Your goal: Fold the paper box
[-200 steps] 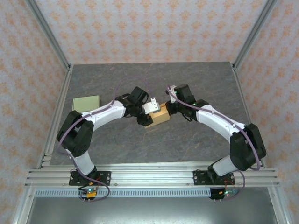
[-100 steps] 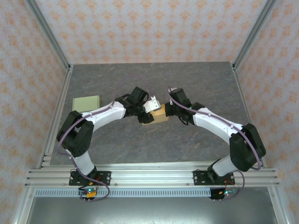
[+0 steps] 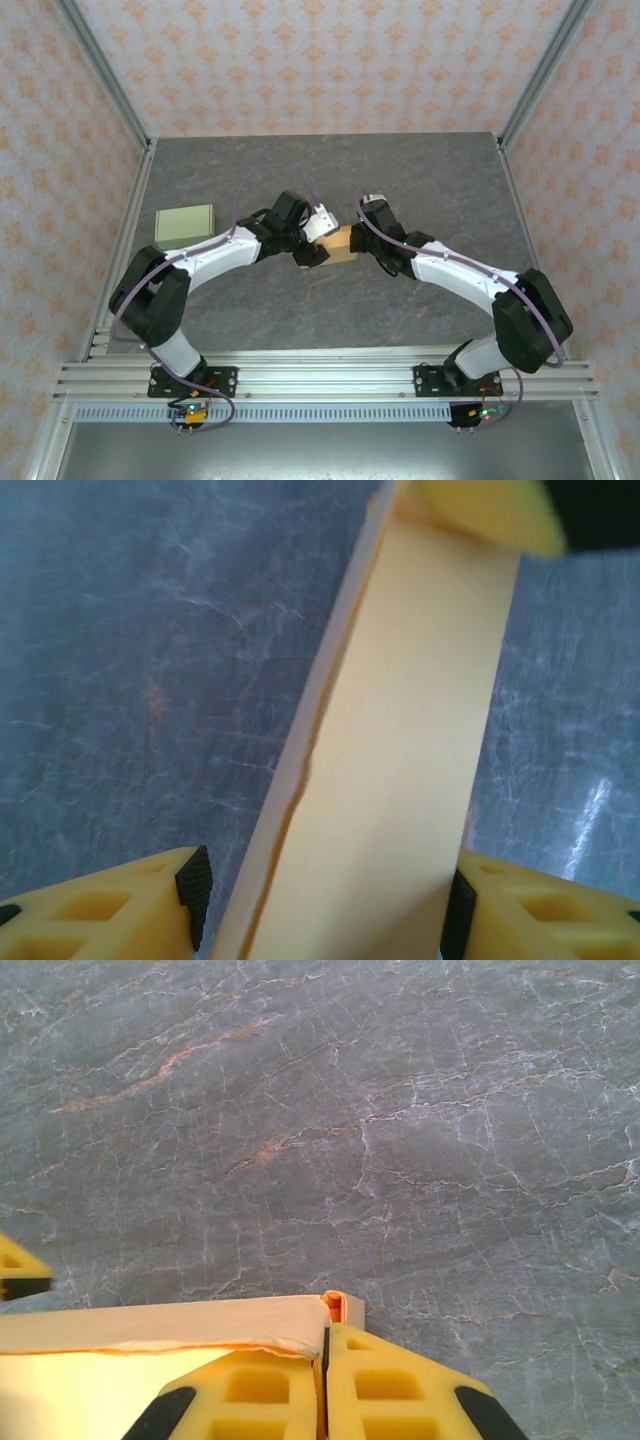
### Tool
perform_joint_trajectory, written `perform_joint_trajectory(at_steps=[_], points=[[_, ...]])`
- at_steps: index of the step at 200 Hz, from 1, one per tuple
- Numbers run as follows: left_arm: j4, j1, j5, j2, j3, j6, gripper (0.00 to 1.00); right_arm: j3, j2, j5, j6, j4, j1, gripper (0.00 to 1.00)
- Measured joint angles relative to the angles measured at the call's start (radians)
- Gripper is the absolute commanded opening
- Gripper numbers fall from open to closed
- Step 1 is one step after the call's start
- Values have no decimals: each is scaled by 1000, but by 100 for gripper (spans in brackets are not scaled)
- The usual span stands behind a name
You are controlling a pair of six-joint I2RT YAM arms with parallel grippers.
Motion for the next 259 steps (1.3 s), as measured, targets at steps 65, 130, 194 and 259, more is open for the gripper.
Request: perform_joint_trajectory(at_steps=[65,130,194,259], points=[[113,3,-171,-364,-180,-276,68,-12,-3,20,16,0,6,9],[147,6,-227,-399,-277,-443,51,-6,-3,123,4,-24,61,9],[229,6,-249,-410,-294,-533,48,3,6,176,0,-35,73,9],[298,67,-261,-339,-330,-500,49,3,7,187,-2,-35,74,9]])
